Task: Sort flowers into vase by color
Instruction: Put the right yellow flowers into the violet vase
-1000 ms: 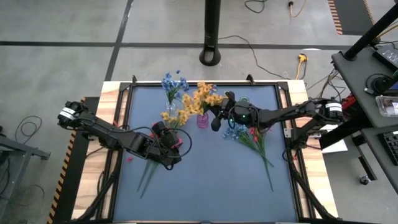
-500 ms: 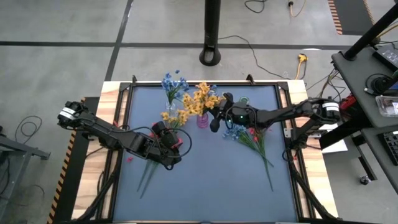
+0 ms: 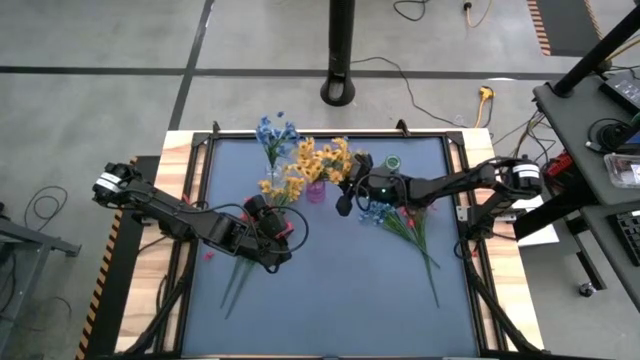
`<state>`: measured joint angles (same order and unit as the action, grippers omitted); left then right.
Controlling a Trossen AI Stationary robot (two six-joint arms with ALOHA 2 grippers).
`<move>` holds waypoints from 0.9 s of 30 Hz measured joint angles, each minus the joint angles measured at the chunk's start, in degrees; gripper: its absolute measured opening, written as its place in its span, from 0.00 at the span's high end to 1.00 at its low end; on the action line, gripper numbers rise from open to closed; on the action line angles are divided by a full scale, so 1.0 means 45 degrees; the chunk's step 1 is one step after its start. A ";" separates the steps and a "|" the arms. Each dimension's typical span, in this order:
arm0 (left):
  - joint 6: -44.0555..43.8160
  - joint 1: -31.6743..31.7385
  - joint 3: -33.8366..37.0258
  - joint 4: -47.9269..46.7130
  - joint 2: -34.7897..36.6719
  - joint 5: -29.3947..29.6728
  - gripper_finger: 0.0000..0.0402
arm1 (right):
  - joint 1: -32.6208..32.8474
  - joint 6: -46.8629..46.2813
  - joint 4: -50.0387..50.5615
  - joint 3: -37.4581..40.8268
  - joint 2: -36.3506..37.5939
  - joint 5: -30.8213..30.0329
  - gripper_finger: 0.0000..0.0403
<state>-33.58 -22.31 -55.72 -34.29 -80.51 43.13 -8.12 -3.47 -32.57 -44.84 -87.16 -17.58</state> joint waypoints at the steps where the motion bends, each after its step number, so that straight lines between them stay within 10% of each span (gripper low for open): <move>1: 0.0000 0.0000 0.0000 -0.0002 0.0000 0.0000 0.42 | 0.0000 0.0048 -0.0035 0.0001 0.0011 0.0000 0.96; 17: 0.0000 0.0000 0.0000 0.0003 0.0000 0.0000 0.42 | 0.0025 0.0448 -0.0114 -0.0380 0.0060 -0.0053 0.95; 27: 0.0005 0.0000 0.0010 0.0003 0.0000 0.0000 0.42 | 0.0145 0.0729 -0.0132 -0.0408 0.0073 -0.0005 0.70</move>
<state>-33.56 -22.31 -55.68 -34.28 -80.51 43.13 -7.47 -0.18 -33.16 -46.68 -86.83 -17.61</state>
